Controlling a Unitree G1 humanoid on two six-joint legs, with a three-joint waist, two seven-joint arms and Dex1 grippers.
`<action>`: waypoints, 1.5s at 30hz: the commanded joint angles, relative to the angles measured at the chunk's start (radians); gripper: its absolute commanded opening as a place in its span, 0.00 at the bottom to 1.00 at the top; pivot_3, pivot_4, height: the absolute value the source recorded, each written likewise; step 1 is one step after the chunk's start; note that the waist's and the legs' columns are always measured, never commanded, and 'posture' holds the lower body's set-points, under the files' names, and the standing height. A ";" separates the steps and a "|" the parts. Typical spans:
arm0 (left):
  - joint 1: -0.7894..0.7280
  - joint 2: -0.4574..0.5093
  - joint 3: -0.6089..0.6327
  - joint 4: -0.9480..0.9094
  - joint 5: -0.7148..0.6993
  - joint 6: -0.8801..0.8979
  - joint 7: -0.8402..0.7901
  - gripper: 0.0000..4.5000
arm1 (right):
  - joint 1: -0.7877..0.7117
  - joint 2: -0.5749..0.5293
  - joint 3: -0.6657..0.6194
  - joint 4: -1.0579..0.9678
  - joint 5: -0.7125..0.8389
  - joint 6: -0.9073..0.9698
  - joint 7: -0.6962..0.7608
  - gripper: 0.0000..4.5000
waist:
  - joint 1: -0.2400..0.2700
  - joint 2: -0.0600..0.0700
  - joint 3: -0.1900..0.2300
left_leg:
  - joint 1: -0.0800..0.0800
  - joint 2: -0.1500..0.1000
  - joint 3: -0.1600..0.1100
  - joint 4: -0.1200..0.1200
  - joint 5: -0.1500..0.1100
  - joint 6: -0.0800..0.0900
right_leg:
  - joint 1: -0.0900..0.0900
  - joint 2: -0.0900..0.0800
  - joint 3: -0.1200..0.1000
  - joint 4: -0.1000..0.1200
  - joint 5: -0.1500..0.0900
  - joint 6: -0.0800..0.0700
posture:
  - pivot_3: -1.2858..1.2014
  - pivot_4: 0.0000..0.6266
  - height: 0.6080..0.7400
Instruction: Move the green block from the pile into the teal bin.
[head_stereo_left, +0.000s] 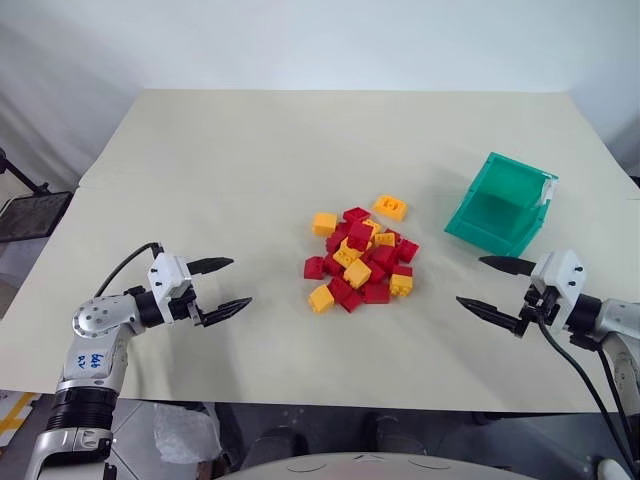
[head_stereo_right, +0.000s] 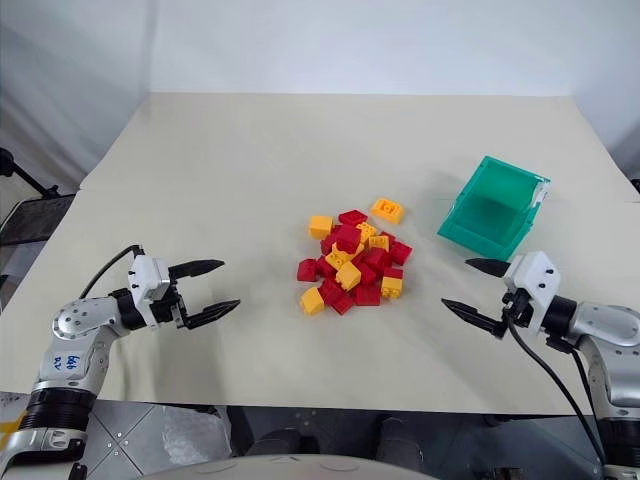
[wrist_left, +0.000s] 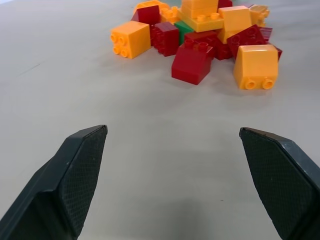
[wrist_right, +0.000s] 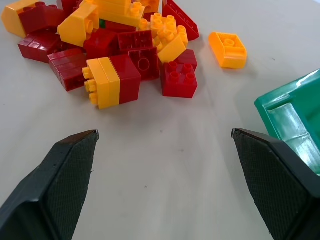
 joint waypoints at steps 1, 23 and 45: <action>-0.007 -0.002 0.005 -0.038 -0.012 0.018 0.005 1.00 | -0.001 0.004 -0.011 -0.033 0.016 0.005 -0.009 0.99 | 0.000 0.000 0.000 | 0.000 0.000 0.000 0.000 0.000 0.000 | 0.000 0.000 0.000 0.000 0.000 0.000 | 0.52 0.24 1.00; -0.095 -0.065 0.012 -0.053 -0.069 -0.033 -0.077 1.00 | -0.071 -0.002 0.063 -0.465 0.121 0.450 -0.204 0.40 | 0.001 0.000 0.000 | 0.000 0.000 0.000 0.000 0.000 0.000 | 0.000 0.000 0.003 0.000 0.000 0.000 | 0.52 0.24 1.00; -0.019 -0.114 0.020 -0.164 -0.114 -0.021 -0.079 1.00 | -0.444 0.405 0.497 -0.123 -0.082 0.473 -0.406 0.00 | -0.013 -0.003 0.000 | -0.003 0.000 0.001 0.000 -0.001 0.002 | -0.003 0.001 0.001 -0.001 0.001 0.001 | 0.52 0.24 1.00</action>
